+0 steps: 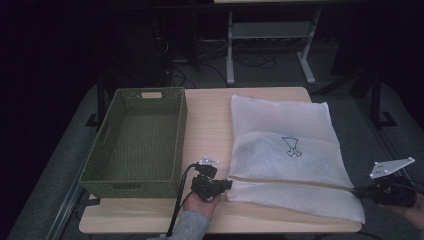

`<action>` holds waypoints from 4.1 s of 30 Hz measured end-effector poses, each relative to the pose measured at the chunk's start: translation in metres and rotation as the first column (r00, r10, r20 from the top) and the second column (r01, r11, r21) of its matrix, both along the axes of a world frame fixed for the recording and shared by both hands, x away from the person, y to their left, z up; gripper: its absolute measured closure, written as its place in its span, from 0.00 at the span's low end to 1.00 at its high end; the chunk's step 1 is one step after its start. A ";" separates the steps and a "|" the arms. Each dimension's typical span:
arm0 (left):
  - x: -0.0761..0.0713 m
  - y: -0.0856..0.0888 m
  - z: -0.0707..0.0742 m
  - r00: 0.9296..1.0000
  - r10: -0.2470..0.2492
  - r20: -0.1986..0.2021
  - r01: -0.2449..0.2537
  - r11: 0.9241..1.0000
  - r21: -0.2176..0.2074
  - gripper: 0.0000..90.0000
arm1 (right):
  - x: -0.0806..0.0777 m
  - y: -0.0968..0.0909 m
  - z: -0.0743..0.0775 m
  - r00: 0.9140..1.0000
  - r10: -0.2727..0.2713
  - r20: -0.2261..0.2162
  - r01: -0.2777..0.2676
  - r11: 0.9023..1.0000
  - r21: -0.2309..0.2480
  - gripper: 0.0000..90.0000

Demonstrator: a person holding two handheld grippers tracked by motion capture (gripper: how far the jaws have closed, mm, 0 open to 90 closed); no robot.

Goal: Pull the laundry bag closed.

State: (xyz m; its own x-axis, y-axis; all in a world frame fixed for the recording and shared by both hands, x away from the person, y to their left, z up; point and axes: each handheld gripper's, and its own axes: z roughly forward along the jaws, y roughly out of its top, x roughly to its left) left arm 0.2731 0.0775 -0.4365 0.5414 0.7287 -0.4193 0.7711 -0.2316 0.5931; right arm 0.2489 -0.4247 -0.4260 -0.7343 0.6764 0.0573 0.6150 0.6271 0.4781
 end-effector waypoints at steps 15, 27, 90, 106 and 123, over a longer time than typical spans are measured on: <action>-0.003 0.006 -0.002 1.000 0.023 0.004 -0.023 1.000 0.009 0.96 | 0.006 0.007 -0.002 1.000 -0.006 0.017 0.006 1.000 -0.001 0.90; -0.004 0.019 -0.001 0.999 0.053 0.008 -0.053 0.998 0.030 0.96 | 0.019 0.022 -0.003 1.000 0.008 0.022 -0.008 1.000 0.010 0.89; -0.009 0.038 0.019 0.994 -0.007 0.112 0.020 0.994 -0.109 0.60 | 0.022 0.087 0.029 0.988 0.078 0.136 -0.102 0.978 0.181 0.55; -0.015 0.032 0.015 0.989 -0.047 0.137 0.062 0.992 -0.108 0.56 | 0.022 0.108 0.027 0.983 0.109 0.144 -0.136 0.973 0.187 0.52; -0.022 0.033 0.013 0.983 -0.075 0.166 0.089 0.993 -0.076 0.53 | 0.020 0.132 0.026 0.976 0.147 0.160 -0.179 0.962 0.208 0.49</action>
